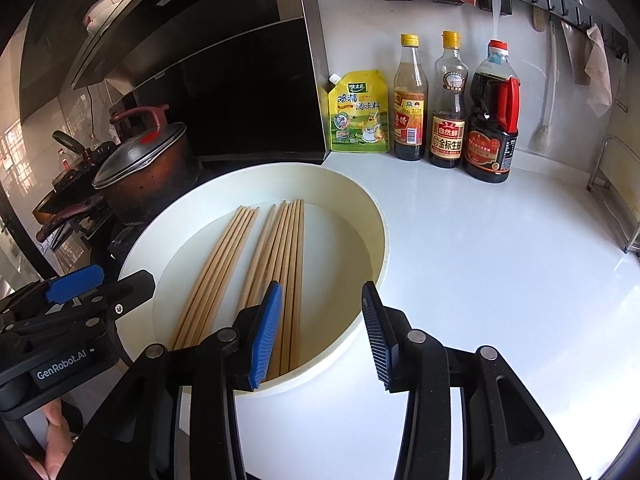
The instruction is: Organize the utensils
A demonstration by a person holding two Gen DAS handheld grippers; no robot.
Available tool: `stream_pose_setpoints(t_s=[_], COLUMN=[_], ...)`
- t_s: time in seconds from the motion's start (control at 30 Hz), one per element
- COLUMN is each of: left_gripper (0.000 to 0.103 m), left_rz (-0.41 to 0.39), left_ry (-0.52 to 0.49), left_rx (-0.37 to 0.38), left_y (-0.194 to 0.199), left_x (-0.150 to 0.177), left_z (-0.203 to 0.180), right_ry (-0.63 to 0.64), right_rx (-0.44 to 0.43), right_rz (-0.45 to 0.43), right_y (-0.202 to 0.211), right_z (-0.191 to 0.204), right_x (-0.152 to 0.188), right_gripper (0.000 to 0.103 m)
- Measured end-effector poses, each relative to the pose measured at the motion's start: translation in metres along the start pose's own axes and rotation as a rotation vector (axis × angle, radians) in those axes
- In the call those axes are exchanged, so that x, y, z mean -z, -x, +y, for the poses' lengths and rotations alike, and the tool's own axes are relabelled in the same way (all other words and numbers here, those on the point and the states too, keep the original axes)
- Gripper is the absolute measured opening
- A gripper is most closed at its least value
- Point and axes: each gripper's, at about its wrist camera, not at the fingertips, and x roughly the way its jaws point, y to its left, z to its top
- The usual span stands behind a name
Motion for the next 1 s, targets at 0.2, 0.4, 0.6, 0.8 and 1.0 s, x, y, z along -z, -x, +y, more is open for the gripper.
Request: stream_pose_setpoints(t_s=[0.2, 0.4, 0.6, 0.8, 1.0], left_gripper=[0.078, 0.083, 0.086, 0.089, 0.09], left_rz=[-0.008, -0.012, -0.008, -0.014, -0.023], left_ry=[-0.003, -0.004, 0.005, 0.008, 0.006], left_rx=[-0.011, -0.014, -0.015, -0.02, -0.036], left_y=[0.006, 0.01, 0.01, 0.012, 0.015], left_x=[0.0, 0.002, 0.003, 0.003, 0.004], left_z=[-0.002, -0.003, -0.002, 0.0, 0.002], right_ry=[-0.003, -0.006, -0.003, -0.001, 0.004], right_rx=[0.002, 0.002, 0.009, 0.023, 0.033], right_rz=[-0.007, -0.011, -0.018, -0.028, -0.037], right_y=[0.005, 0.007, 0.011, 0.016, 0.018], right_z=[-0.001, -0.001, -0.001, -0.001, 0.001], right_x=[0.001, 0.002, 0.003, 0.003, 0.003], right_gripper=[0.04, 0.042, 0.046, 0.054, 0.062])
